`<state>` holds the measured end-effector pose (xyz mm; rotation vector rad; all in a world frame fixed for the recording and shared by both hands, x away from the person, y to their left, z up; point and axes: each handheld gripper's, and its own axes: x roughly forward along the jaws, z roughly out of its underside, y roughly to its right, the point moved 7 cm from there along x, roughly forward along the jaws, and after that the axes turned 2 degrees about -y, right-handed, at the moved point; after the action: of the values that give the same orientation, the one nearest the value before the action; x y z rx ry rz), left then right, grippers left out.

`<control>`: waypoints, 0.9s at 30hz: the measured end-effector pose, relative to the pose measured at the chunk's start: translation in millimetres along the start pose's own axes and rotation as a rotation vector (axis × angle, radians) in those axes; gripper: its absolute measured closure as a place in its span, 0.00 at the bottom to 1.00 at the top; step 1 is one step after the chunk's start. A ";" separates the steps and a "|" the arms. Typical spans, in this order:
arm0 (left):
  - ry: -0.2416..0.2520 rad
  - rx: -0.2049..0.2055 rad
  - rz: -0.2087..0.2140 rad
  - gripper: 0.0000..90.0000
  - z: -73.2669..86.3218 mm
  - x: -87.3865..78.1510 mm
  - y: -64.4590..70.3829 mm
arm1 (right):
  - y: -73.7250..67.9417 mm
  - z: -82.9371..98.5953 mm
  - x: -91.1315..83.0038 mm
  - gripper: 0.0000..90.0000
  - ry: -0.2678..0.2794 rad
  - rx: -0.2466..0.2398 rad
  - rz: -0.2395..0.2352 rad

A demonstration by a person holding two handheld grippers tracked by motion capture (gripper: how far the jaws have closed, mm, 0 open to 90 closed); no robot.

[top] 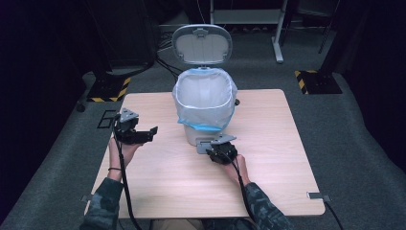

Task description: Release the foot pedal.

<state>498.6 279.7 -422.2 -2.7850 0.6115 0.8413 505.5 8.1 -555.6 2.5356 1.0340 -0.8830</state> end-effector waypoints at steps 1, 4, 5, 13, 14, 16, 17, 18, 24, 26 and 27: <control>-0.004 0.002 -0.008 0.16 3.6 -0.8 -0.1 | -0.6 0.1 -8.9 0.55 0.009 0.005 0.001; -0.008 0.002 -0.039 0.14 21.2 -1.7 -0.5 | -0.3 5.2 -38.8 0.30 0.012 0.017 0.017; -0.013 -0.004 -0.039 0.14 27.0 -2.7 -0.6 | 2.2 8.7 -48.5 0.22 0.009 0.032 0.024; -0.027 -0.031 -0.069 0.12 71.5 -10.8 -5.5 | 33.6 47.0 -119.0 0.07 0.035 0.122 0.092; -0.025 -0.042 -0.069 0.11 77.4 -11.7 -6.9 | 37.6 52.6 -126.4 0.07 0.035 0.127 0.109; -0.036 -0.054 -0.077 0.11 88.9 -12.7 -9.6 | 45.8 64.9 -139.8 0.07 0.038 0.141 0.140; -0.044 -0.063 -0.076 0.11 95.7 -12.4 -10.8 | 48.8 70.1 -144.0 0.07 0.035 0.145 0.152; -0.058 -0.072 -0.076 0.11 103.0 -12.2 -12.1 | 52.6 77.6 -149.1 0.07 0.024 0.149 0.173; -0.134 -0.101 -0.092 0.09 143.4 -6.2 -16.3 | 75.5 128.3 -168.3 0.07 -0.053 0.196 0.264; -0.153 -0.107 -0.101 0.09 152.9 -3.1 -18.1 | 84.8 143.0 -170.4 0.08 -0.084 0.212 0.292; -0.163 -0.104 -0.109 0.09 156.9 -1.6 -18.9 | 90.0 149.6 -170.6 0.07 -0.101 0.219 0.304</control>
<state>428.4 340.1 -550.3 -2.7734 0.3955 1.0922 407.5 -215.3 -564.4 2.6933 0.5260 -1.0696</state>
